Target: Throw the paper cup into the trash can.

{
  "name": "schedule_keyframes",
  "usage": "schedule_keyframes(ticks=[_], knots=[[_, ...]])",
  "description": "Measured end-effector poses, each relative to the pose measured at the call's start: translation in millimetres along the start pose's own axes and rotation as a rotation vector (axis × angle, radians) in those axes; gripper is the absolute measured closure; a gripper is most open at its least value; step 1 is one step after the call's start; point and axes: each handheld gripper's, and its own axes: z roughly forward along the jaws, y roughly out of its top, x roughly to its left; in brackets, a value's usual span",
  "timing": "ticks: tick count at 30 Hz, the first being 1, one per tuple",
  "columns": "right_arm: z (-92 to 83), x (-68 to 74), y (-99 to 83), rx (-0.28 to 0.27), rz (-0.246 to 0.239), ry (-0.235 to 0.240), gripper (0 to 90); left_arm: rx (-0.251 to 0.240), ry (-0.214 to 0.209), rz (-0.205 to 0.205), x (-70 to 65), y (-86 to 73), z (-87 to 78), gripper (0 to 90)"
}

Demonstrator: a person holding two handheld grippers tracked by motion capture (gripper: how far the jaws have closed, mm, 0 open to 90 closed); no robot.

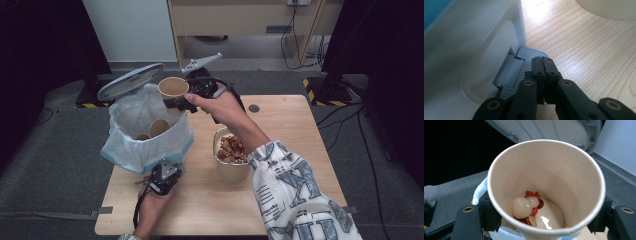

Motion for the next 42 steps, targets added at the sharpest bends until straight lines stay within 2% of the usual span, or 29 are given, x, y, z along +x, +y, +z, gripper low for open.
schedule_keyframes(ticks=[13,27,38,40,42], knots=[[40.0,19.6,2.3,0.022,-0.008,0.051,29.6,-0.003,-0.002,0.000,0.1,-0.2,0.1,88.0],[52.8,24.9,-0.1,0.036,-0.006,0.050,28.9,-0.003,-0.002,0.000,0.1,-0.2,0.1,87.9],[69.3,30.2,-2.7,0.062,-0.017,0.055,28.1,-0.003,-0.002,0.000,0.1,-0.2,0.1,87.8],[71.9,30.6,-3.9,0.065,-0.020,0.057,26.6,-0.003,-0.003,0.000,0.3,-0.3,0.1,87.8],[74.0,31.3,-5.1,0.058,-0.008,0.072,18.1,-0.004,-0.003,-0.001,0.3,-0.3,0.1,87.8]])
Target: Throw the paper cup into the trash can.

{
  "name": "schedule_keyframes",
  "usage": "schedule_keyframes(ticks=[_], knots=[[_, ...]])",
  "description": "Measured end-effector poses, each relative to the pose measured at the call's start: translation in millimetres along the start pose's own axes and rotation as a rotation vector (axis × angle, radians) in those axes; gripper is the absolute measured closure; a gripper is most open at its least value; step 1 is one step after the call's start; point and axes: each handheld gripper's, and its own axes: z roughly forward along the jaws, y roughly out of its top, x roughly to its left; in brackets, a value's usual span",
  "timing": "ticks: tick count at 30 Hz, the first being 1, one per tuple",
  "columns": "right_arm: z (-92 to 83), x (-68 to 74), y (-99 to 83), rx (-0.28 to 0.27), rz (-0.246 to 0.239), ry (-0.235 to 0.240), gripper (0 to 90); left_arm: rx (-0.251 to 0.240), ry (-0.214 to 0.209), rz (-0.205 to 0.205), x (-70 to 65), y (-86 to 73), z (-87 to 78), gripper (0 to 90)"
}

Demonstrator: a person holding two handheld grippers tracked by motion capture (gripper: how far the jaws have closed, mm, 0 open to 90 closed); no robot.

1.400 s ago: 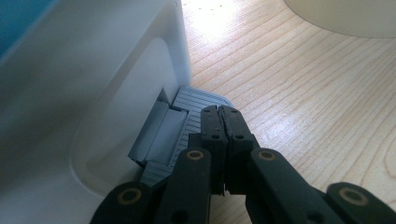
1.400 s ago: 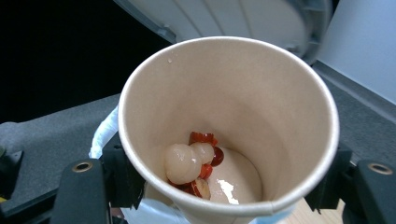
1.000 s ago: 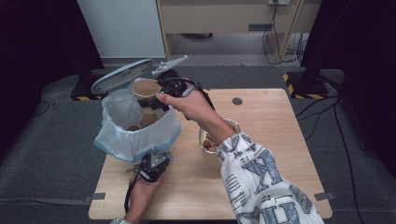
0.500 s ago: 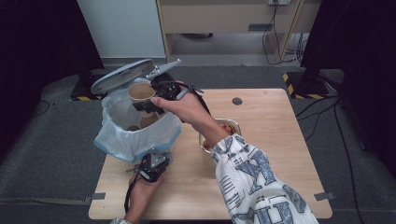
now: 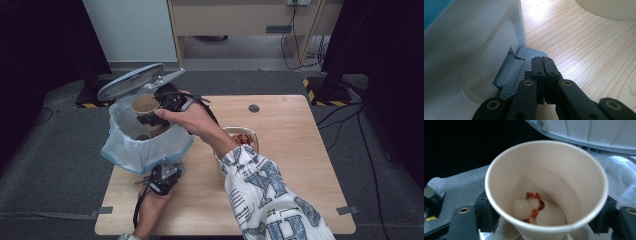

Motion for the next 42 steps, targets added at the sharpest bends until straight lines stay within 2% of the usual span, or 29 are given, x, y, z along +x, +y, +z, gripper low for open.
schedule_keyframes(ticks=[1,4,21,32,42], knots=[[0.6,0.3,0.0,0.002,0.004,0.004,15.4,0.000,0.000,0.000,0.0,0.0,0.0,87.8],[-2.2,1.8,0.8,-0.008,-0.014,-0.002,15.6,0.000,0.000,0.001,0.0,0.0,0.0,87.8],[-17.8,-10.3,-4.6,-0.020,-0.001,-0.053,15.1,-0.002,-0.001,-0.001,0.1,-0.1,0.1,87.6],[-30.0,-21.0,-11.7,-0.022,0.044,-0.092,11.5,-0.002,-0.002,-0.002,0.2,-0.1,0.1,87.6],[-43.4,-28.8,-20.0,-0.029,0.054,-0.115,9.5,-0.001,-0.001,-0.002,0.2,0.0,0.1,87.6]])
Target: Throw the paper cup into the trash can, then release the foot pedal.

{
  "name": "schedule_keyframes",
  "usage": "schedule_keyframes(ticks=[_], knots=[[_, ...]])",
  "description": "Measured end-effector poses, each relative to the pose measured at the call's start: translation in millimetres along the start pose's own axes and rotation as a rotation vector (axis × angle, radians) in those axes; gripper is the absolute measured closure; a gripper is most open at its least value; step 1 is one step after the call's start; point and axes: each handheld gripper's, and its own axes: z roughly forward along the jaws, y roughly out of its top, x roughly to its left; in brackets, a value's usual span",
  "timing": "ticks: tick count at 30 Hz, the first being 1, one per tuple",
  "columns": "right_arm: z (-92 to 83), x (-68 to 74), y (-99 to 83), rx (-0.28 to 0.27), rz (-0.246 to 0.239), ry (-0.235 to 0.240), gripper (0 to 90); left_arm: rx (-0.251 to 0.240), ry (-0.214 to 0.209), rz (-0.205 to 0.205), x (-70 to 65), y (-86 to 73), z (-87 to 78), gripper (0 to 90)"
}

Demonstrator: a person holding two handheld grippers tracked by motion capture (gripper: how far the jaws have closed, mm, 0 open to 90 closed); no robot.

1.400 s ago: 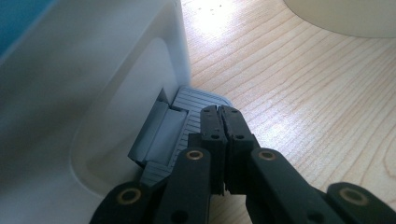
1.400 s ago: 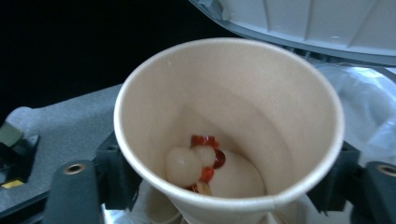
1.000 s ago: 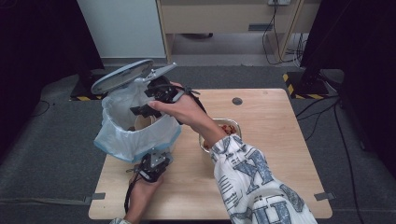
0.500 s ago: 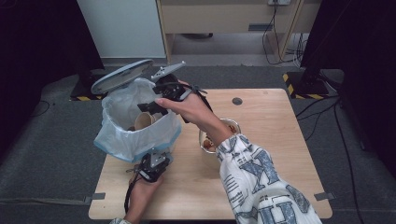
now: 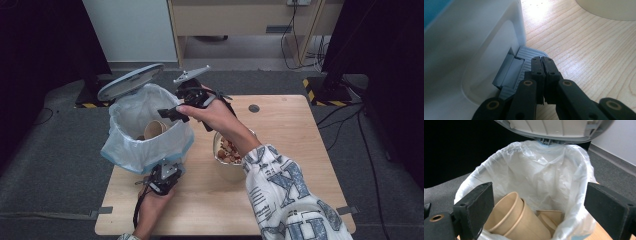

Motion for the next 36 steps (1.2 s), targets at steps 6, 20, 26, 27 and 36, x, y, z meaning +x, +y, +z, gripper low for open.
schedule_keyframes(ticks=[6,20,26,27,36], knots=[[-8.9,-6.7,-3.2,-0.009,0.011,-0.012,9.2,0.001,-0.001,0.000,0.1,0.0,-0.1,87.6],[-41.0,-31.4,-19.2,-0.021,0.038,-0.075,9.1,0.001,-0.003,-0.005,-0.2,0.1,-0.2,86.4],[-61.8,-47.7,-30.0,-0.025,0.062,-0.116,9.1,-0.009,-0.004,-0.015,-3.3,1.8,-1.9,77.2],[-64.0,-49.8,-31.4,-0.027,0.063,-0.120,9.1,-0.011,-0.002,-0.017,-4.5,2.6,-3.2,72.7],[-81.1,-63.6,-42.8,-0.027,0.081,-0.157,9.1,-0.060,-0.002,-0.027,-9.9,4.5,-17.6,56.1]])
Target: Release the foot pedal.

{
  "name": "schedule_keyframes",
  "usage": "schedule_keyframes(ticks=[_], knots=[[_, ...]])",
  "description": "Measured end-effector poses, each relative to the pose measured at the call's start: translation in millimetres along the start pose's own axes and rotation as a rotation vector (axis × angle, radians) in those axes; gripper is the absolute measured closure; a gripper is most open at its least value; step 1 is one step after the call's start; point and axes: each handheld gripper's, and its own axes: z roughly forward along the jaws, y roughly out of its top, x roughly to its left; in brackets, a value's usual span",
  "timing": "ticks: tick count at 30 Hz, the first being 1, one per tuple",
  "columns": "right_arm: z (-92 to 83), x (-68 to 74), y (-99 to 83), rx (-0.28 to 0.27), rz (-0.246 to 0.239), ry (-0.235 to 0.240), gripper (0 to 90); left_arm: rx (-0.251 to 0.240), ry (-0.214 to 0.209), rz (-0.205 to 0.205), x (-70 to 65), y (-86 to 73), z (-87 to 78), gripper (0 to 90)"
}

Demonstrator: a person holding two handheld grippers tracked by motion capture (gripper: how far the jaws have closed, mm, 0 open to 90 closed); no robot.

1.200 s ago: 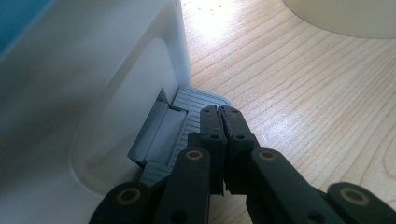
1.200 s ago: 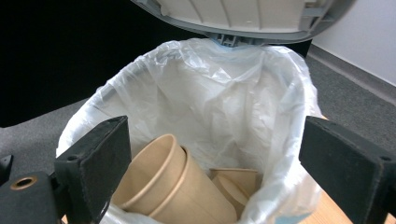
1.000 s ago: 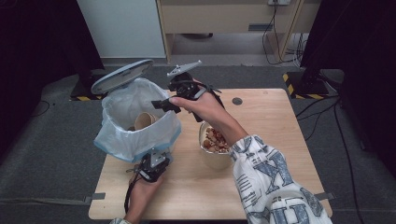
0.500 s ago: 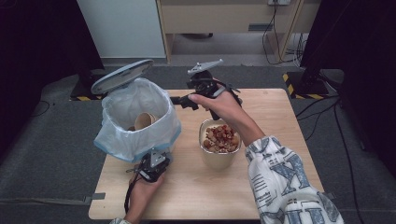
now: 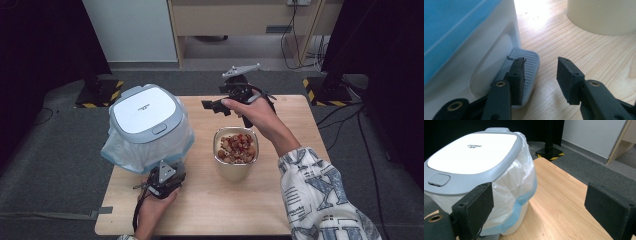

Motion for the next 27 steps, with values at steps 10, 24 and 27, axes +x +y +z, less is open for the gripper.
schedule_keyframes(ticks=[10,24,27], knots=[[-8.8,-10.4,-5.5,-0.003,0.013,-0.030,8.7,-0.008,-0.018,-0.030,0.6,0.8,1.0,46.3],[-18.0,-21.1,-12.6,-0.010,0.042,-0.076,7.9,0.001,-0.060,-0.036,-2.6,2.3,4.8,34.3],[-22.6,-24.9,-14.9,-0.015,0.047,-0.090,7.6,-0.001,-0.061,-0.041,-2.0,2.4,4.4,33.6]])
